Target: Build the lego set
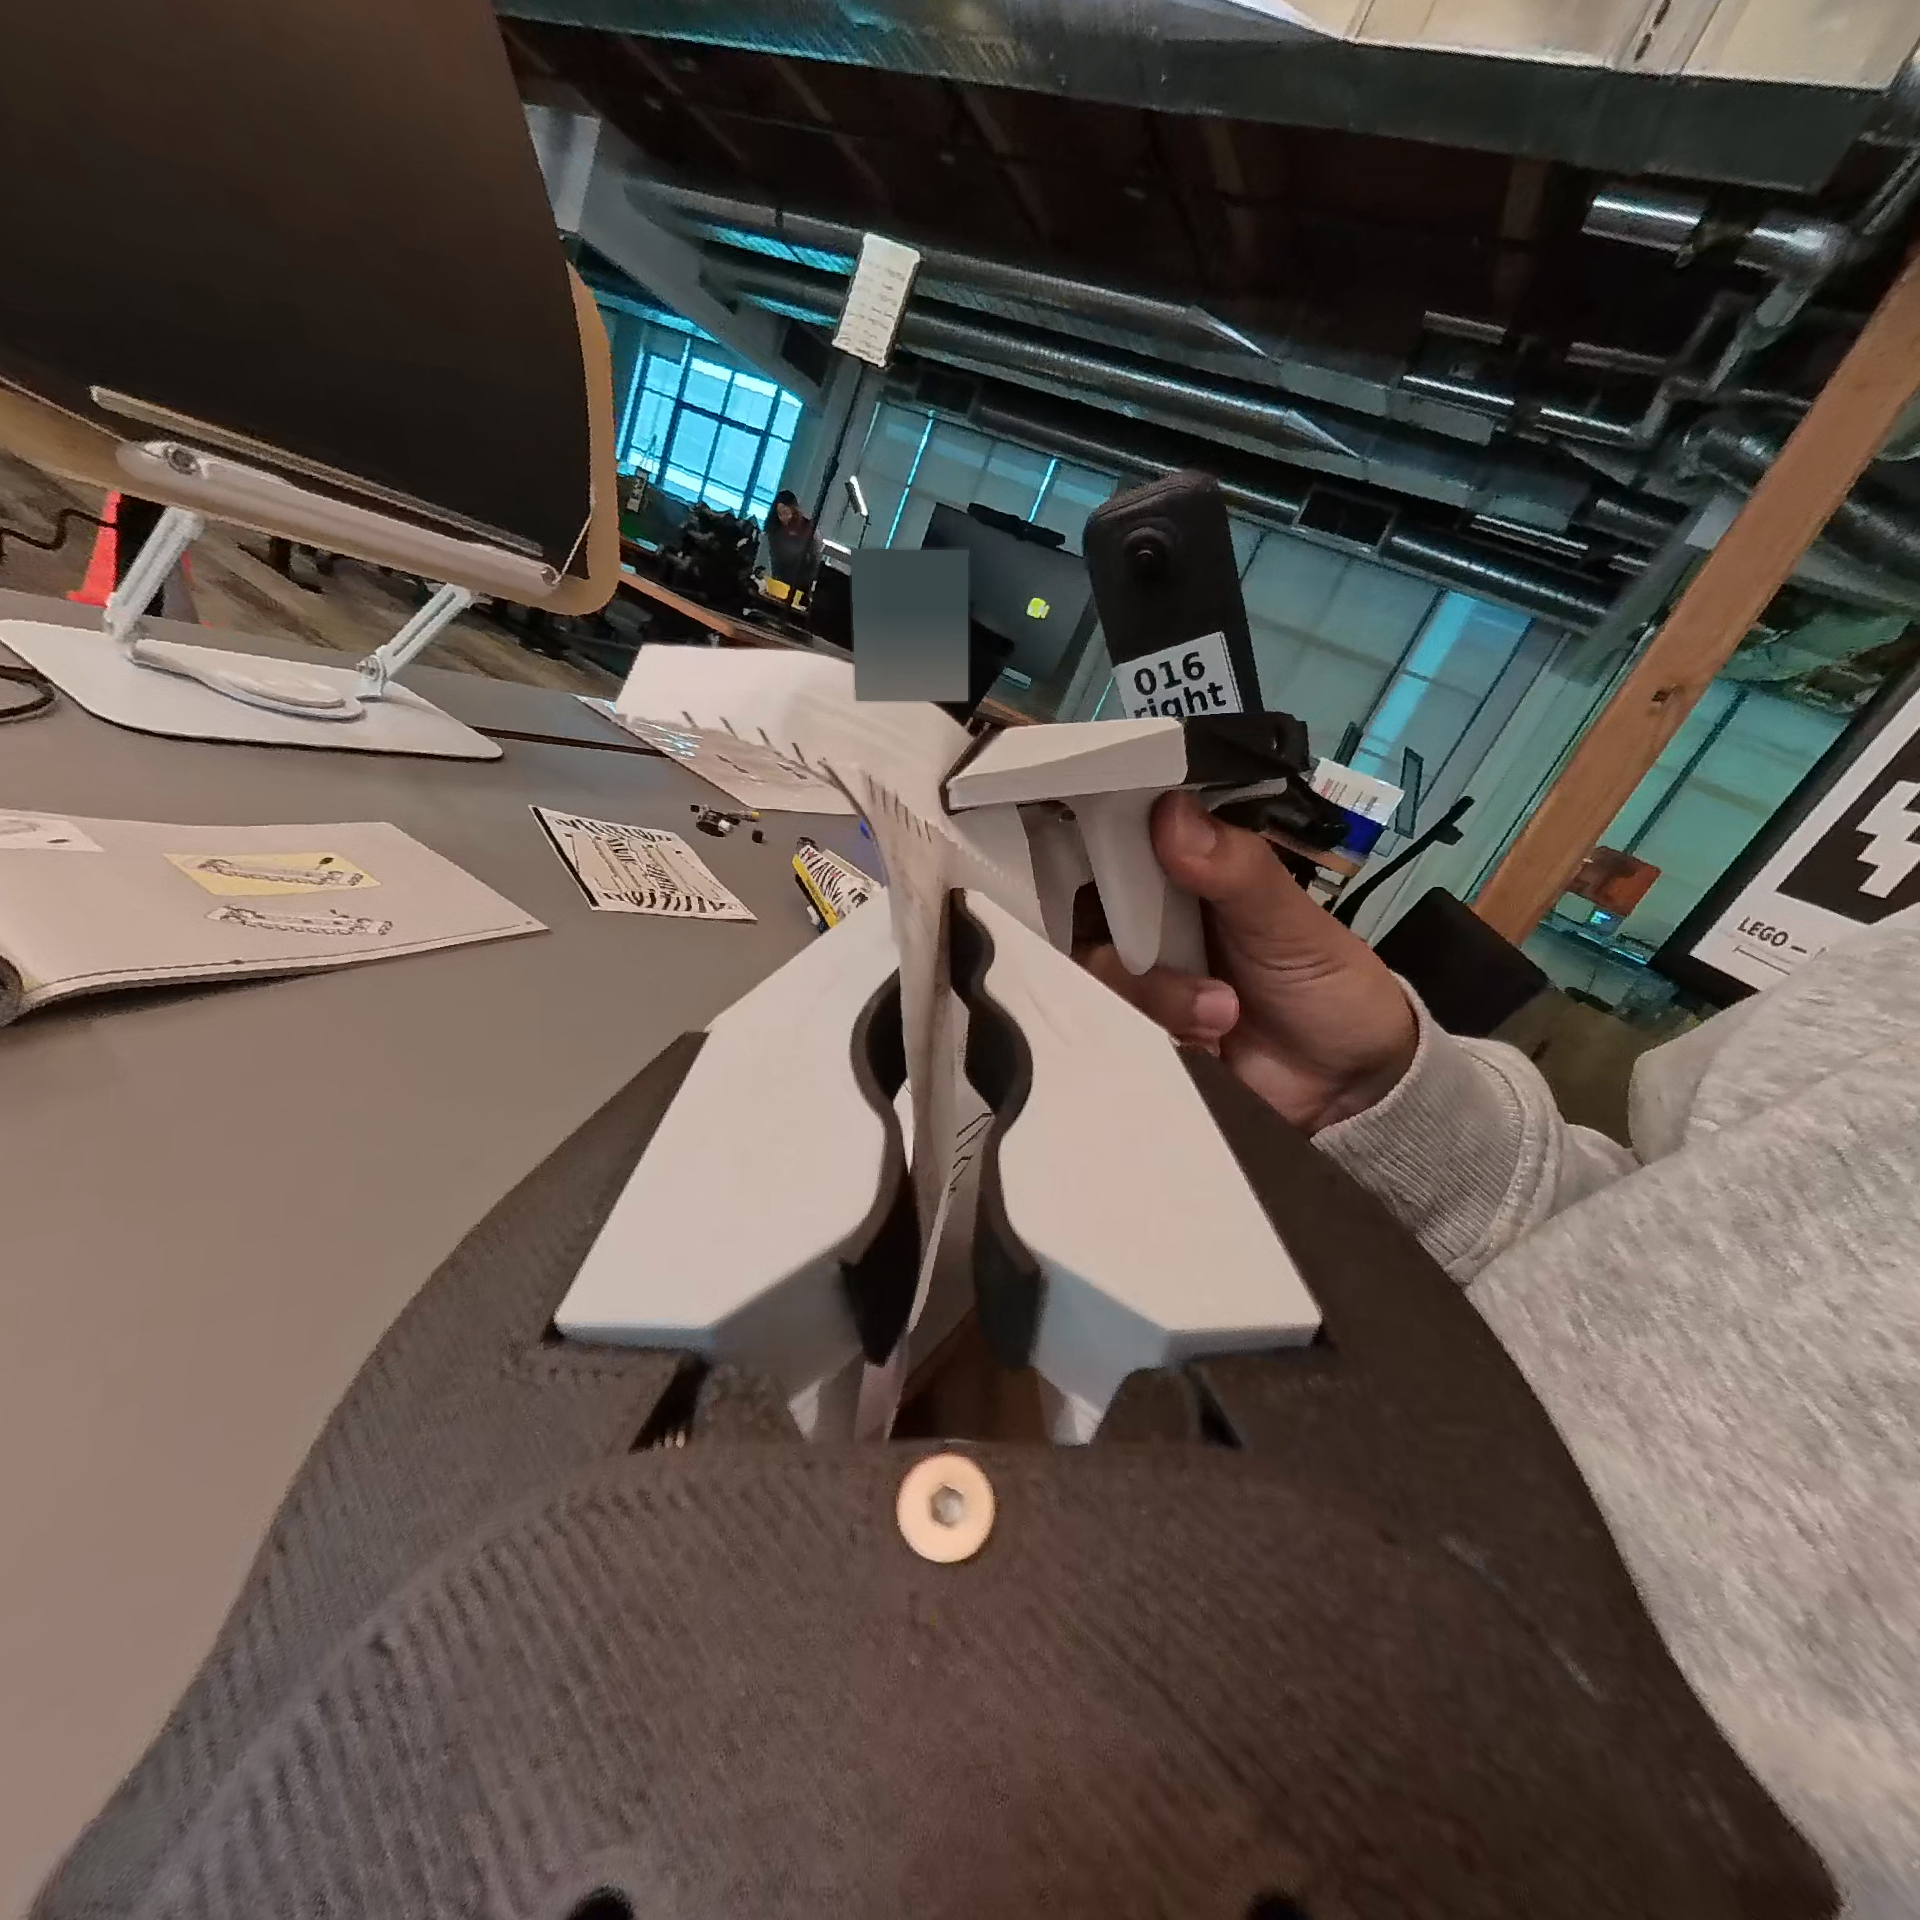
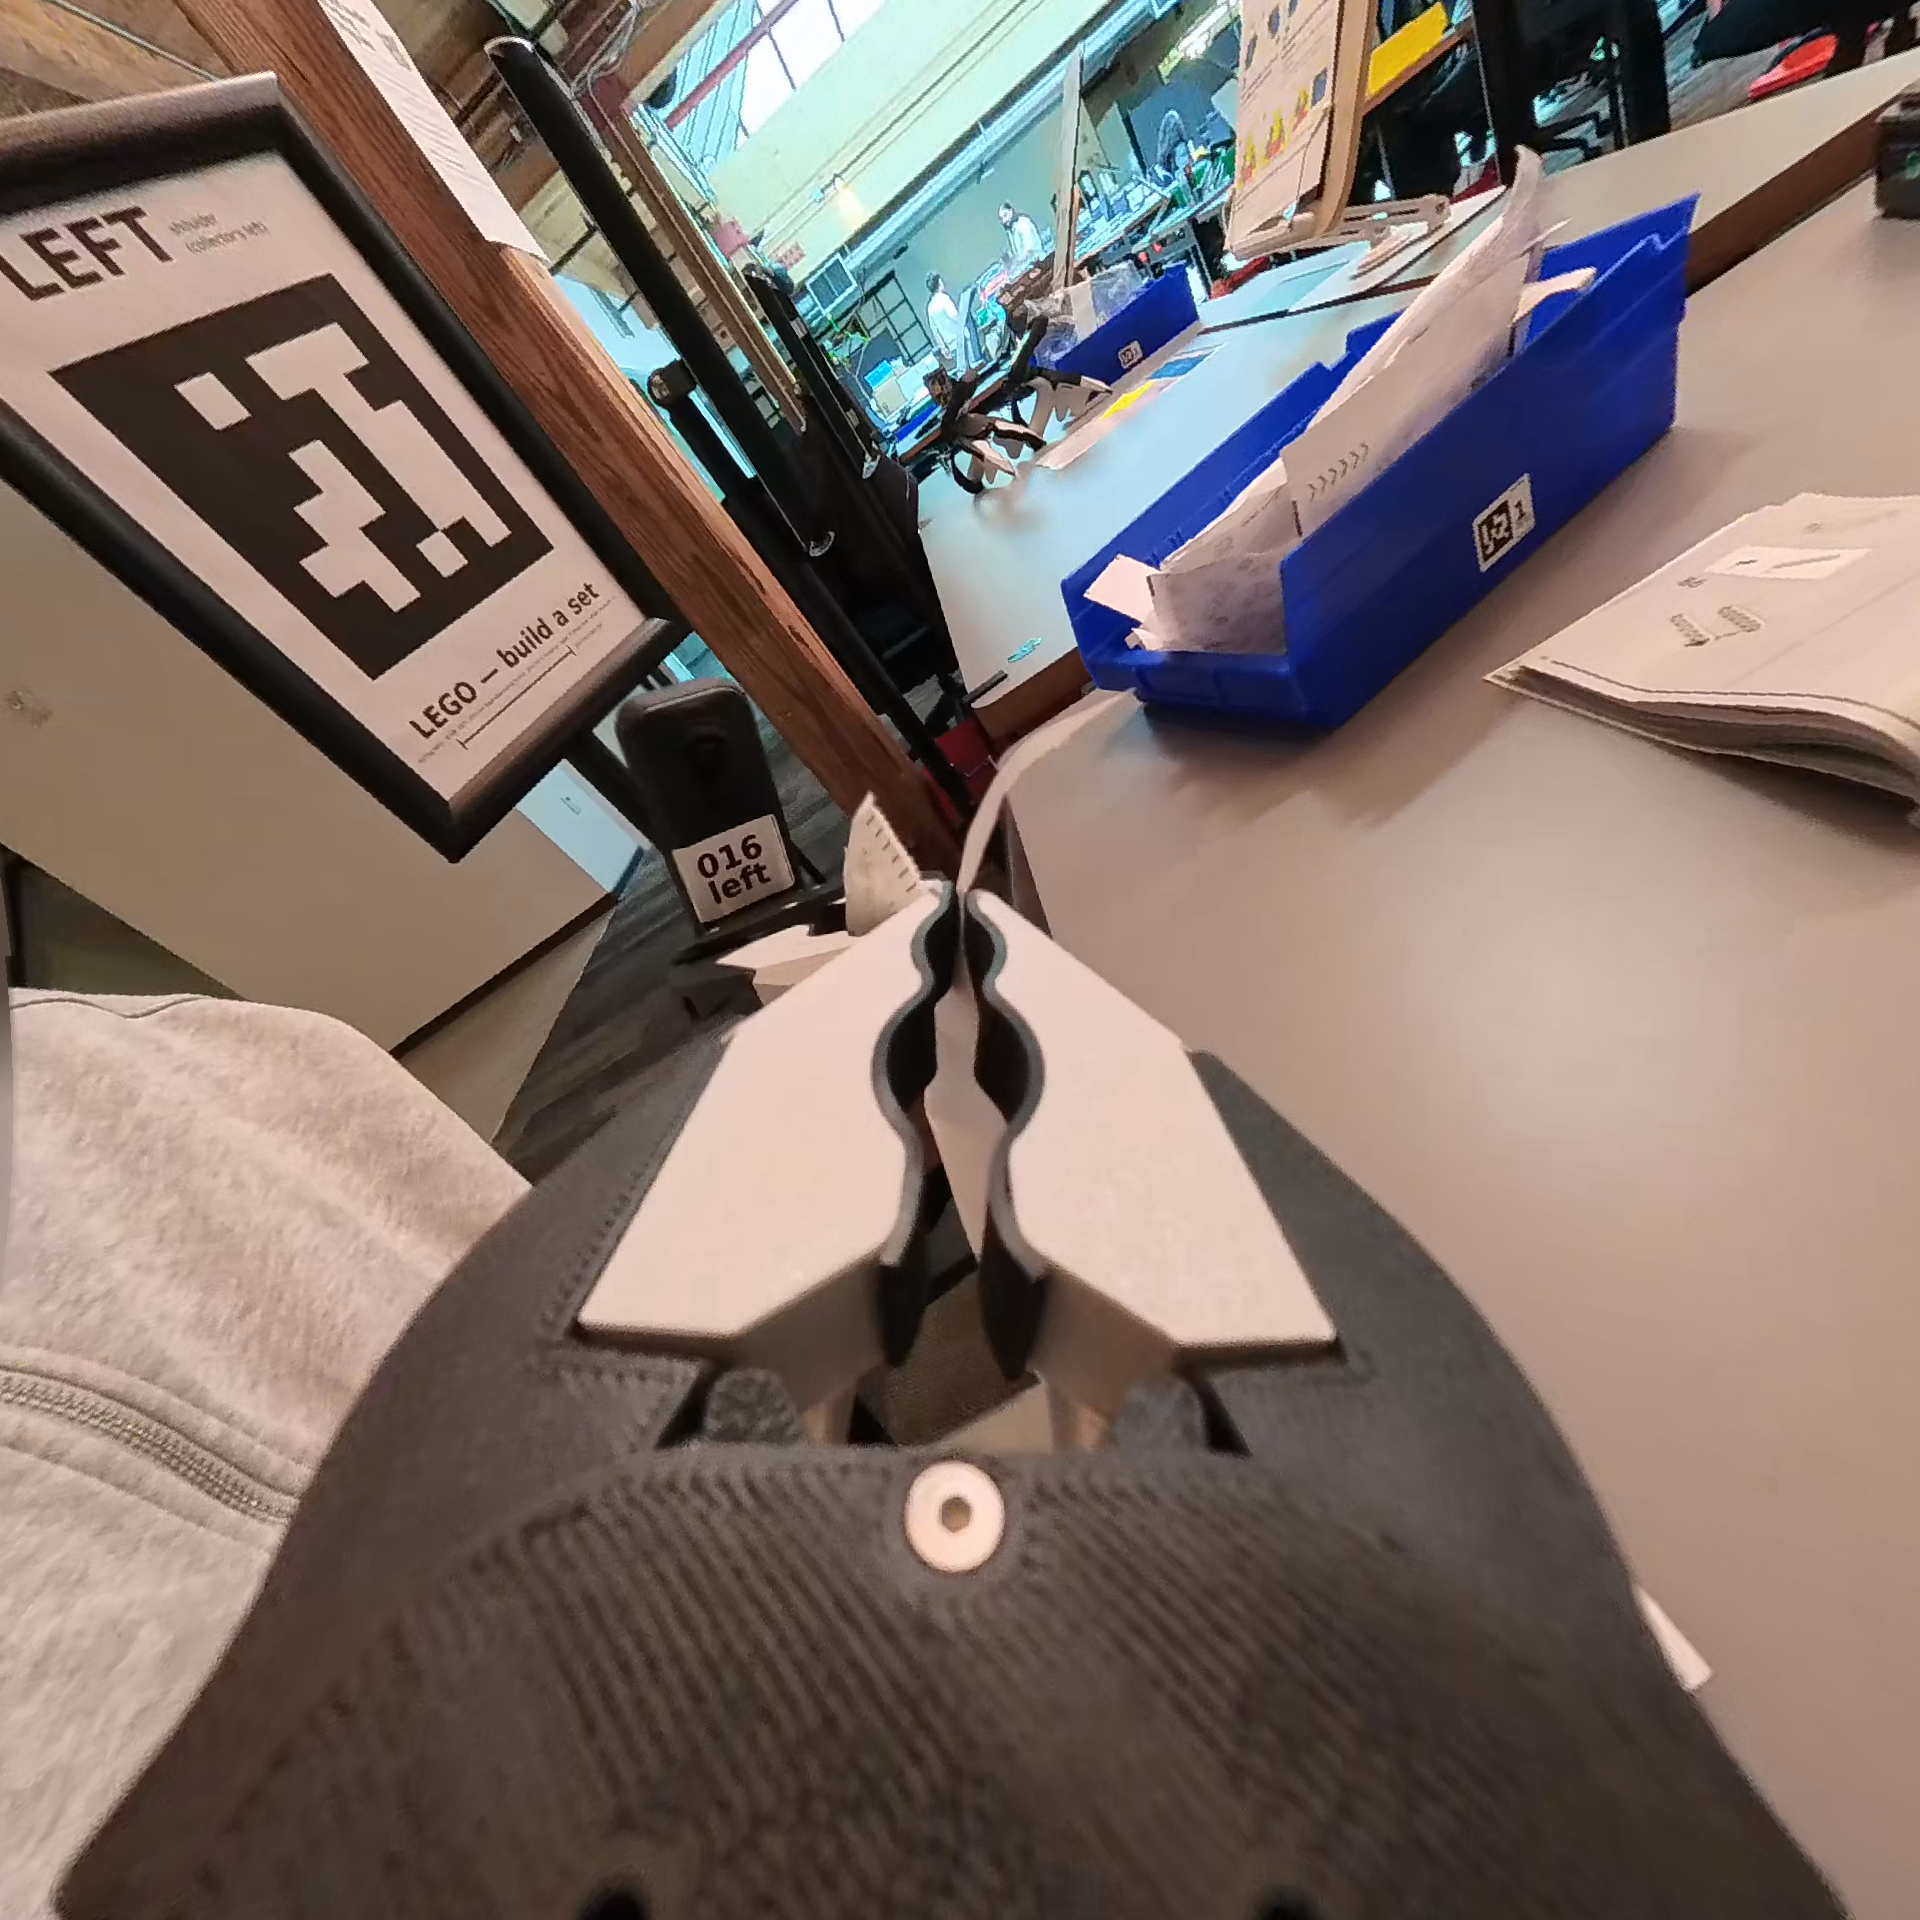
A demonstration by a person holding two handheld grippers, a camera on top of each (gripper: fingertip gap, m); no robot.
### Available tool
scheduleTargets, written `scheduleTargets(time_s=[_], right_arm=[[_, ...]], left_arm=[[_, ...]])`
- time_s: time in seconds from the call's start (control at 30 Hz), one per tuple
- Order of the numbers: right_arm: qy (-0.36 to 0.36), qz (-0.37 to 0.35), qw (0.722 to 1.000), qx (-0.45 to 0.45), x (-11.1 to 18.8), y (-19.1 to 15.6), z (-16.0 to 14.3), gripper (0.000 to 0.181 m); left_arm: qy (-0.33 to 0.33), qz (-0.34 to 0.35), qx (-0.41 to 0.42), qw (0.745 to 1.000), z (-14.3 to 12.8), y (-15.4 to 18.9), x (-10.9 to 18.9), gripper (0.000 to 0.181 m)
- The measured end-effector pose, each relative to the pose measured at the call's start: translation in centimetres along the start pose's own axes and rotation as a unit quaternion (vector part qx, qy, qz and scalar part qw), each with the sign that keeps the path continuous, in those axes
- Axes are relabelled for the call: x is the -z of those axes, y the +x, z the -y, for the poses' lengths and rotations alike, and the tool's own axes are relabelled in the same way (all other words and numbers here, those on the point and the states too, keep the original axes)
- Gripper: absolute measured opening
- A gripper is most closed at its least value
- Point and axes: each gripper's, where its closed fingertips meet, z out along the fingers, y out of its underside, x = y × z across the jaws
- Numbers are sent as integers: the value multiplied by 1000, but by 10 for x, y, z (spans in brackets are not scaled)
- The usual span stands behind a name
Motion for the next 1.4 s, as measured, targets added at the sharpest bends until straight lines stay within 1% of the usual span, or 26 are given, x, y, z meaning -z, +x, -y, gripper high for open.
scheduleTargets(time_s=[0.5, 0.7, 0.87, 1.13, 1.27, 1.3, 1.37, 1.4], right_arm=[[23, -12, 1000, -8, 3, 7, 5, 0], [16, -18, 1000, -1, 3, 8, 5, 0], [29, -21, 999, -7, 7, 13, 10, 0], [35, -28, 999, -2, 10, 14, 14, 0], [38, -27, 999, 18, 6, 8, 15, 0], [50, -20, 998, 27, 7, 4, 20, 2], [70, -6, 996, 46, 14, -5, 31, 22], [69, 0, 996, 58, 17, -10, 34, 23]], left_arm=[[10, -10, 19, 1000, 0, 3, -2, 0], [11, -12, 20, 1000, 0, 3, -2, 0], [8, -15, 13, 1000, 0, 8, -4, 0], [16, -28, 34, 999, 2, 8, -2, 0], [24, -45, 68, 996, 4, 3, 3, 0], [28, -50, 80, 995, 5, 1, 4, 0], [39, -66, 110, 991, 7, -2, 8, 0], [40, -75, 123, 989, 7, -3, 9, 0]])
